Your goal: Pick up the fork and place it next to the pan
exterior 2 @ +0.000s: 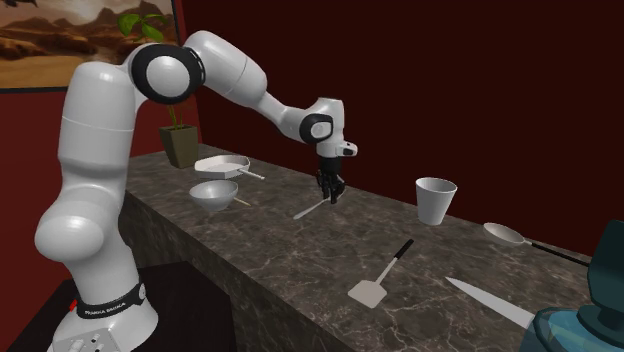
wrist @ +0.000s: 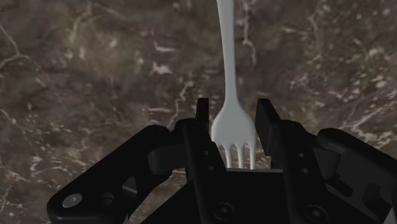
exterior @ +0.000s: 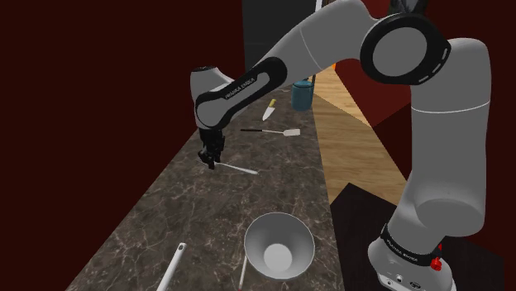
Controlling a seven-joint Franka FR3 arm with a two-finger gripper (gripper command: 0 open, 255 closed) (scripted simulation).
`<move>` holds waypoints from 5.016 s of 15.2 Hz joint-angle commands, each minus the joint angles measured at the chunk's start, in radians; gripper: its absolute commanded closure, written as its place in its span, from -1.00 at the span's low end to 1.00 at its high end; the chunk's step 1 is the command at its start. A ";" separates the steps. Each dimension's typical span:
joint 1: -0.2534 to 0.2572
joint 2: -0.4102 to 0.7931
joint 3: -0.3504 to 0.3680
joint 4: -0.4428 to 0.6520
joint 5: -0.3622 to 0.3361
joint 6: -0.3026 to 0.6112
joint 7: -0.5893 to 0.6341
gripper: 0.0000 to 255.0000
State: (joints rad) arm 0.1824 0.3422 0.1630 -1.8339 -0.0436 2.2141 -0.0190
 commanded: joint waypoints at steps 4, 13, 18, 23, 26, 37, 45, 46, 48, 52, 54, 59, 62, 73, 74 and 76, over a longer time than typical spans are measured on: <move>-0.002 -0.032 0.003 0.026 0.007 -0.058 -0.004 1.00; -0.004 -0.074 0.006 0.092 0.015 -0.166 -0.008 1.00; 0.009 -0.088 0.014 0.118 0.015 -0.206 0.013 1.00; 0.080 -0.087 0.052 0.118 -0.001 -0.205 0.126 1.00; 0.123 -0.075 0.074 0.133 -0.013 -0.209 0.195 1.00; 0.299 0.038 0.141 0.289 -0.076 -0.260 0.444 1.00; 0.354 0.103 0.149 0.316 -0.104 -0.227 0.514 1.00; 0.354 0.107 0.149 0.307 -0.105 -0.215 0.515 1.00; 0.354 0.114 0.147 0.291 -0.108 -0.192 0.517 1.00; 0.355 0.130 0.144 0.261 -0.115 -0.146 0.521 1.00; 0.355 0.140 0.142 0.247 -0.119 -0.124 0.524 1.00; 0.358 0.167 0.136 0.218 -0.130 -0.068 0.531 1.00; 0.358 0.167 0.136 0.218 -0.130 -0.068 0.531 1.00; 0.358 0.167 0.136 0.218 -0.130 -0.068 0.531 -1.00; 0.356 0.151 0.139 0.228 -0.124 -0.093 0.527 -1.00; 0.353 0.123 0.145 0.253 -0.113 -0.146 0.521 -1.00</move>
State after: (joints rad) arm 0.5389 0.4907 0.3034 -1.5764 -0.1645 2.0899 0.5044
